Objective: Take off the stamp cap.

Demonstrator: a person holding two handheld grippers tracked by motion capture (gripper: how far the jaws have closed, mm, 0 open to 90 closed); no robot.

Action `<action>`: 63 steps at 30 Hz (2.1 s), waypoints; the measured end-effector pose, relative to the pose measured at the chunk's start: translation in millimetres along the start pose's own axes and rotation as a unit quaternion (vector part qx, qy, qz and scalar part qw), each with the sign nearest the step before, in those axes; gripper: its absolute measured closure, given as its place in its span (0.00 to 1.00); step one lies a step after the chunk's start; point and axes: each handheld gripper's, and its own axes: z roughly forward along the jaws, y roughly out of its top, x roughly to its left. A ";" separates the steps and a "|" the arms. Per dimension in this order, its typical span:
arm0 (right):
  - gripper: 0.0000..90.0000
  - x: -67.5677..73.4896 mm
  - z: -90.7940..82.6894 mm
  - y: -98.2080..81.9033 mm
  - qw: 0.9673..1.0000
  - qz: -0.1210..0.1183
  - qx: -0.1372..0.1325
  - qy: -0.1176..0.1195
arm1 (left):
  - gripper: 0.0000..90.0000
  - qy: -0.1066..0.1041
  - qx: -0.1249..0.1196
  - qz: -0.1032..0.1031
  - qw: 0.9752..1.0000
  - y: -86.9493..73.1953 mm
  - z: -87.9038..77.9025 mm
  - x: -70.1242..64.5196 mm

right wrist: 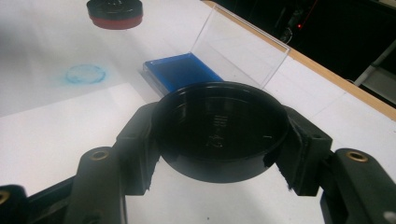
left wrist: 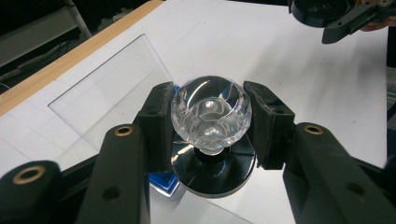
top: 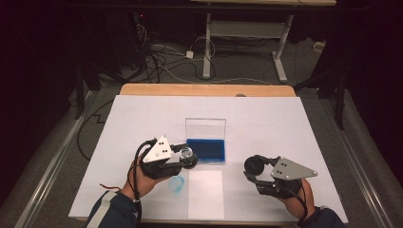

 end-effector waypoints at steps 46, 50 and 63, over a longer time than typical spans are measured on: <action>0.43 -18.1 -20.9 -16.4 0.999 0.013 0.011 -0.029 | 0.60 0.007 0.015 -0.004 1.000 22.5 13.4 34.9; 0.43 -18.7 -20.7 -16.3 0.999 0.013 0.011 -0.030 | 0.60 0.005 0.017 -0.002 1.000 25.1 17.9 36.7; 0.43 -21.1 -19.2 -16.0 0.999 0.011 0.012 -0.029 | 0.60 -0.004 0.029 -0.003 1.000 27.0 33.9 40.6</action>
